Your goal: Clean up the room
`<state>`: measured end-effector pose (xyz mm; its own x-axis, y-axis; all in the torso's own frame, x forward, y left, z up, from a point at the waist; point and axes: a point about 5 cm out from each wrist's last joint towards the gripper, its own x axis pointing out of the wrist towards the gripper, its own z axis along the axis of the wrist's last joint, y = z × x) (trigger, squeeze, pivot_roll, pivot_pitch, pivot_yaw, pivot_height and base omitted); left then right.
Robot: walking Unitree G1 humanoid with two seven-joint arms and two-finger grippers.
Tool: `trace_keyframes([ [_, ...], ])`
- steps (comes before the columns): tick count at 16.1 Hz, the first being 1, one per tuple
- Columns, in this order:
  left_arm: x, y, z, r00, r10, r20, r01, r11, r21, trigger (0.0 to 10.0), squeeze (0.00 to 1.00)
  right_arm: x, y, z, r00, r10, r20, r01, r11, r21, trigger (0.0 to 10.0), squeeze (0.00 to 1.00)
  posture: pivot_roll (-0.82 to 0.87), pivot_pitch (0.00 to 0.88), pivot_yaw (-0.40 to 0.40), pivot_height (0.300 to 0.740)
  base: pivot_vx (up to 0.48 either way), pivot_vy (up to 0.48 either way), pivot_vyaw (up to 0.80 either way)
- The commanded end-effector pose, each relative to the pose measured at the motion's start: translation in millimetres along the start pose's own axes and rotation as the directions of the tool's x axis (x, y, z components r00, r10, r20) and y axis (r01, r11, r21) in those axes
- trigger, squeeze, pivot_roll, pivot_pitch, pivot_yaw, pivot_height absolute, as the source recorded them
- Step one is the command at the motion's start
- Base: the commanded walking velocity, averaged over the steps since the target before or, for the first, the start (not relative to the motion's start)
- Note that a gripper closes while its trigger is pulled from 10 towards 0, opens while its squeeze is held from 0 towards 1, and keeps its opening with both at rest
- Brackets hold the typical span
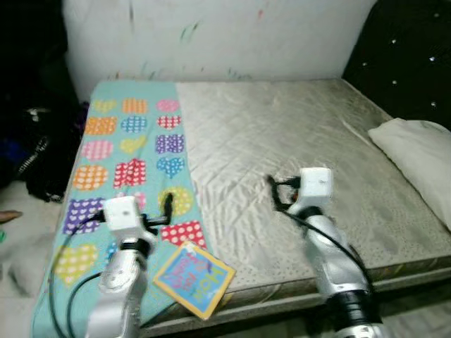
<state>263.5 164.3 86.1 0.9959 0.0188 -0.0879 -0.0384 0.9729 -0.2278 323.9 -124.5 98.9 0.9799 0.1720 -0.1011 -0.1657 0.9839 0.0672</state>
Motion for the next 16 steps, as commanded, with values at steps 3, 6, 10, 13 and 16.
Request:
trace_keyframes([
  [3, 0.3, -9.3, 1.1, 1.000, -0.019, 0.004, 0.019, 1.000, 0.002, 10.0, 0.00, -7.3, -19.5, 0.6, 0.999, -0.038, -0.004, 0.038, 0.999, -0.021, 10.0, 0.00, -0.06, 0.000, -0.052, 0.740, 0.000, 0.480, 0.00],
  [6, -0.6, -7.6, 1.1, 1.000, -0.012, 0.002, 0.012, 1.000, 0.014, 10.0, 0.00, -12.1, -24.0, -7.5, 0.996, -0.075, -0.054, 0.074, 0.997, -0.023, 10.0, 0.00, -0.06, 0.000, -0.052, 0.740, 0.000, 0.401, 0.00],
  [10, 0.3, -7.6, 4.2, 1.000, -0.016, 0.021, 0.015, 1.000, 0.021, 10.0, 0.00, -13.8, -22.3, -10.6, 0.994, -0.099, -0.054, 0.094, 0.991, -0.093, 10.0, 0.00, -0.06, 0.000, -0.051, 0.740, 0.000, 0.000, 0.00],
  [13, -3.7, -3.9, 8.6, 0.999, -0.012, 0.048, 0.010, 0.999, 0.047, 10.0, 0.00, -17.7, -25.0, -14.0, 0.994, -0.086, -0.060, 0.076, 0.986, -0.151, 10.0, 0.00, -0.06, 0.000, -0.056, 0.740, 0.000, 0.000, 0.00],
  [16, -6.4, -6.5, 7.8, 0.999, -0.010, 0.047, 0.008, 0.999, 0.037, 10.0, 0.00, -25.1, -29.3, -15.9, 0.993, -0.088, -0.081, 0.079, 0.991, -0.109, 10.0, 0.00, -0.07, 0.000, -0.050, 0.740, 0.000, 0.000, 0.00],
])
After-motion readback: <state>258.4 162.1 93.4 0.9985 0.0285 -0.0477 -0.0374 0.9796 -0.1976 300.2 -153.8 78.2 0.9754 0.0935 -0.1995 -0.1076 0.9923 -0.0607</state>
